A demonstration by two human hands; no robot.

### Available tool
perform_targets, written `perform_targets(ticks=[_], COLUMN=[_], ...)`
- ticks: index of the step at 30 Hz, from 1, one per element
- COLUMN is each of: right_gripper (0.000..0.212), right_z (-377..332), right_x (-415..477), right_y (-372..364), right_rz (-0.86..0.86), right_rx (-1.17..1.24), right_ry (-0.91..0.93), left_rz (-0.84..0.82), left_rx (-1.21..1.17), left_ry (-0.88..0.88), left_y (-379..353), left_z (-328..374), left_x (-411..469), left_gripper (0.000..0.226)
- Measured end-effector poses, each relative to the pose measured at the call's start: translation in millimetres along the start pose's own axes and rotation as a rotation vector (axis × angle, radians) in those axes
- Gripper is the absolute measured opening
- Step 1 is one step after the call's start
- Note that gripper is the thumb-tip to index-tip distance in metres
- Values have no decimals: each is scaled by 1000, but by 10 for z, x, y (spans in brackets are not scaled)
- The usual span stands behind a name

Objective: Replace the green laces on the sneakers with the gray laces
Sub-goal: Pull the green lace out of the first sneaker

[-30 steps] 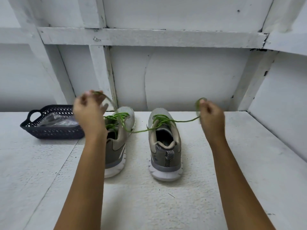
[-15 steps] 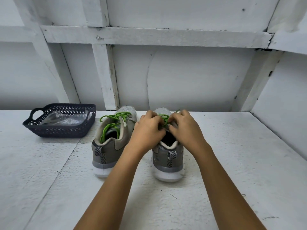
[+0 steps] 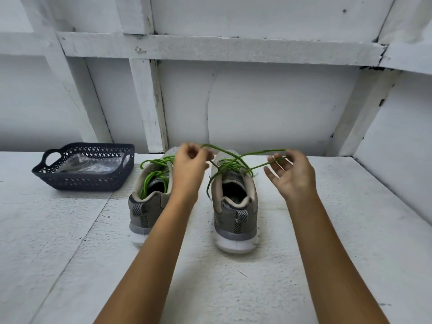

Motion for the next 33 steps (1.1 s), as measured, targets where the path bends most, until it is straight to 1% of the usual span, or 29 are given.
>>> perform_targets(ticks=[2, 4, 5, 7, 9, 11, 12, 13, 15, 16, 17, 18, 19, 21, 23, 24, 25, 27, 28, 31, 33], right_gripper=[20, 19, 17, 13, 20, 19, 17, 15, 20, 25, 27, 29, 30, 29, 25, 24, 24, 22, 19, 13, 16], right_z=[-45, -100, -123, -160, -158, -125, -107, -92, -54, -34, -18, 3, 15, 22, 17, 18, 25, 54, 76, 118, 168], right_x=[42, 94, 117, 165, 185, 176, 152, 126, 73, 50, 9, -23, -61, -93, -113, -116, -113, -93, -76, -61, -65], right_y=[74, 141, 171, 217, 228, 213, 188, 162, 129, 116, 90, 63, 30, -14, -43, -54, -66, -86, -87, -93, -112], right_rz=[36, 81, 108, 176, 241, 266, 262, 254, 234, 240, 244, 236, 216, 159, 100, 51, -11, -137, -184, -271, -289], right_rx=[182, 290, 301, 205, 1, -223, -364, -581, -1127, -1334, -1474, -1564, -1627, -1716, -1792, -1802, -1785, -1679, -1623, -1479, -1437], right_ry=[-77, -46, -4, 108, 206, 268, 293, 328, 446, 522, 590, 640, 670, 704, 737, 727, 680, 549, 511, 513, 511], left_rz=[64, 143, 189, 291, 408, 449, 423, 385, 272, 192, 97, -7, -111, -278, -353, -362, -366, -367, -368, -372, -372], left_rx=[-148, -238, -279, -305, -129, 46, 133, 268, 597, 689, 730, 754, 790, 886, 956, 980, 1002, 1028, 1038, 1046, 1034], left_ry=[16, -5, -15, -34, -93, -175, -215, -258, -369, -428, -469, -481, -459, -343, -225, -191, -164, -128, -124, -128, -126], left_y=[102, 227, 289, 413, 535, 596, 590, 557, 421, 331, 234, 144, 64, -38, -58, -48, -35, -20, -23, -41, -38], left_z=[90, 196, 237, 277, 269, 245, 233, 221, 182, 162, 138, 93, 40, -74, -148, -168, -179, -187, -190, -193, -194], left_x=[32, 66, 82, 113, 161, 203, 216, 216, 177, 144, 111, 82, 45, -6, -31, -36, -33, -17, -16, -31, -24], left_gripper=[19, 16, 15, 14, 15, 18, 19, 20, 24, 24, 24, 24, 26, 37, 48, 50, 51, 47, 42, 35, 34])
Point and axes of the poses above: each hand's wrist, its own x-axis towards the middle knuckle, its own y-axis out of the back of the hand, z = x × y, the point moved 2 cm from there along x, towards the middle knuckle, and after that the axes turned 2 degrees about z, right-handed, at the moved point
